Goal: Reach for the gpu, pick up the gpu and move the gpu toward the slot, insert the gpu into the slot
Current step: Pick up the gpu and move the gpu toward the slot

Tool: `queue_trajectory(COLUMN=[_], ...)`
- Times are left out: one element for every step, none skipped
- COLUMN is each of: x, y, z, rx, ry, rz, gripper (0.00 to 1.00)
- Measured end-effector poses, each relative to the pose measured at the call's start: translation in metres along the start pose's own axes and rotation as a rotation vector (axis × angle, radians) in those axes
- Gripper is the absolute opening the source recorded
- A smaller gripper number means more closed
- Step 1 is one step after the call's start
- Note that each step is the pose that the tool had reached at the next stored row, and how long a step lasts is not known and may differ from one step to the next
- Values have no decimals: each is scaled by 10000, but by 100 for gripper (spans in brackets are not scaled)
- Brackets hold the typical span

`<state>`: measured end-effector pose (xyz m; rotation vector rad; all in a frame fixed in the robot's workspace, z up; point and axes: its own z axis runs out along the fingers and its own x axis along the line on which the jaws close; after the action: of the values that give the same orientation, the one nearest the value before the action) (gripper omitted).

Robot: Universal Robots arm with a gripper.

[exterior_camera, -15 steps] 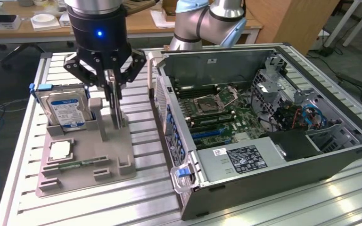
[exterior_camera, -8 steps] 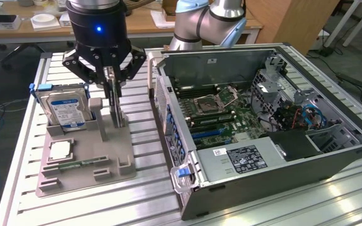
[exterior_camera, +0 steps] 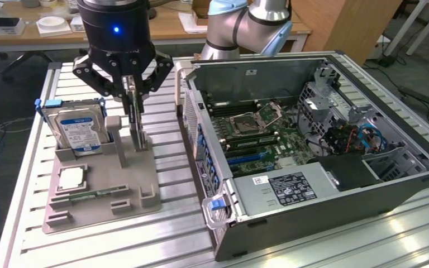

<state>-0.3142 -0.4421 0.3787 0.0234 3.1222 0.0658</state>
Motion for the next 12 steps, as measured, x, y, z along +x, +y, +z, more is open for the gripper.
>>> queue_trajectory(x=[0, 0, 0, 0, 0, 0, 0, 0, 0, 0, 0, -1], y=[0, 0, 0, 0, 0, 0, 0, 0, 1, 1, 1, 1], z=[-2, -4, -5, -7, -10, -15, -18, -22, -26, -31, -37, -41], rx=[1, 2, 2, 2, 3, 6, 5, 5, 5, 5, 5, 5], ry=[2, 3, 1, 0, 1, 2, 1, -1, -1, -2, -1, -2], rz=[7, 14, 25, 39, 51, 65, 78, 87, 94, 100, 106, 112], gripper=[26, 26, 26, 26, 26, 26, 26, 26, 26, 26, 26, 26])
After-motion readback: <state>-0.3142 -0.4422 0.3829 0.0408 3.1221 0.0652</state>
